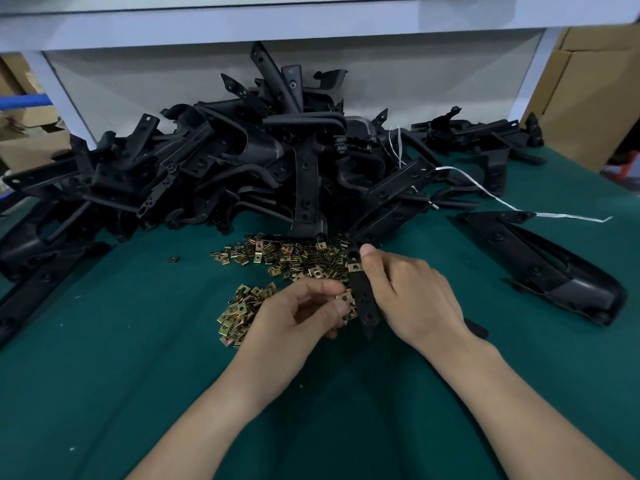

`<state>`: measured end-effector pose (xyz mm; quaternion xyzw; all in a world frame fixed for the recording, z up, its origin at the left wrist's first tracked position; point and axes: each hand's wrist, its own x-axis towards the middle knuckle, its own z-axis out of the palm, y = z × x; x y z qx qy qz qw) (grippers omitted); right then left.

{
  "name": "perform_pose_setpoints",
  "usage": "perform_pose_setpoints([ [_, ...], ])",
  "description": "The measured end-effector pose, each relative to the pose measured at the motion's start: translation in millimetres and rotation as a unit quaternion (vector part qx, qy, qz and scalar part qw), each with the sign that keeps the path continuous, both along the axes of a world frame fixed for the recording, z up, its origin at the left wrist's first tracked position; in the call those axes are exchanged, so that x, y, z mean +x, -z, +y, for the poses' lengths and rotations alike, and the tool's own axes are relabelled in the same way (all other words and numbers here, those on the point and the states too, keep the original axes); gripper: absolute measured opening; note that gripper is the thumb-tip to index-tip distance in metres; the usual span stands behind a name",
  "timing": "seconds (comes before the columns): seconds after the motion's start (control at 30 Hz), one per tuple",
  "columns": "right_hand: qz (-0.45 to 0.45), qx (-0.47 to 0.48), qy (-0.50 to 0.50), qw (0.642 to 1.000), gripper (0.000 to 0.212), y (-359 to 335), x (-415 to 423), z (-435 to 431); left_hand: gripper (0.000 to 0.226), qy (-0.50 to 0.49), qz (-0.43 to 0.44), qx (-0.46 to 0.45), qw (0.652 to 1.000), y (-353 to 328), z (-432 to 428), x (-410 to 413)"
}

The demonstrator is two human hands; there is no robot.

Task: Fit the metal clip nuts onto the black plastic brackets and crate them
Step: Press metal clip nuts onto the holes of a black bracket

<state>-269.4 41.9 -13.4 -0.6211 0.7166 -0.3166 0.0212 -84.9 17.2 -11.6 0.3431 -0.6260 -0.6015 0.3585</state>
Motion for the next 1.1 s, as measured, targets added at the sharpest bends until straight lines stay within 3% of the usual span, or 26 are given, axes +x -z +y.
perform_pose_setpoints([
  [0.5,0.037,-0.004,0.015,0.999,0.046,0.5,3.9,0.4,0.02,0.013,-0.026,0.019,0.999,0.3,-1.2,1.4],
  [0.6,0.046,-0.018,0.018,0.999,0.042,0.6,5.4,0.9,0.019,0.036,0.012,0.065,0.997,0.1,-2.6,3.2],
  [0.73,0.055,-0.025,0.021,0.998,0.042,-0.8,7.1,1.3,0.022,0.067,0.095,0.194,0.974,1.5,-3.3,1.6],
  [0.93,0.067,-0.041,0.015,0.997,0.06,-2.5,10.5,2.7,0.018,0.117,0.117,0.273,0.948,-0.8,-10.0,5.4],
  [1.1,0.066,-0.072,0.01,0.995,0.037,-2.3,12.0,2.5,0.021,0.142,0.125,0.295,0.936,-0.1,-13.0,7.7],
])
